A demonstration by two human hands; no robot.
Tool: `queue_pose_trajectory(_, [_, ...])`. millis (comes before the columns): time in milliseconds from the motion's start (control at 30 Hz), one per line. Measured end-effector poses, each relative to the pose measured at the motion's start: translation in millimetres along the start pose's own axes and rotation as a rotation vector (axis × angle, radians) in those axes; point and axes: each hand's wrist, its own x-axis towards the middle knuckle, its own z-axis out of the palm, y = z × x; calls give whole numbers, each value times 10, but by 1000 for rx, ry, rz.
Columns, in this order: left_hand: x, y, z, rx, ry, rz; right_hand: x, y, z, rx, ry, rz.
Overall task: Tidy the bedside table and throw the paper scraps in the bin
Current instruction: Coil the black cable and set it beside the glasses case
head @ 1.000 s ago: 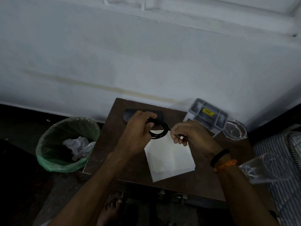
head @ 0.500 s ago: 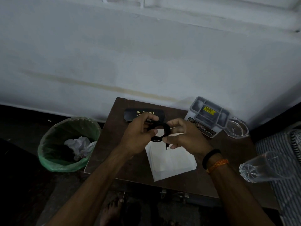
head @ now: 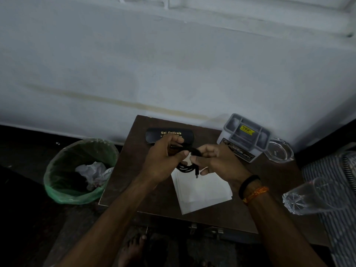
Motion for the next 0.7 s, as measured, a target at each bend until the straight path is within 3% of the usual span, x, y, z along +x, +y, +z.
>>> queue_pose_trajectory(100, [4,21,5,-159,5,-98,22,33,-1,-25,3,45])
queue_pose_trajectory(267, [28,-47,1,-167,-60,-209,91,61,-124,39,150,114])
queue_pose_trajectory(400, [45,-131,48,26,-134,-183,129,162,-200,128,331,132])
queue_pose_trajectory(500, [73,-168,102,254,-143,-78,190,252,-202,342,508,198])
queue_pose_trajectory(700, [142,-280,121,516,-130,101,391,414,-144,632,691,244])
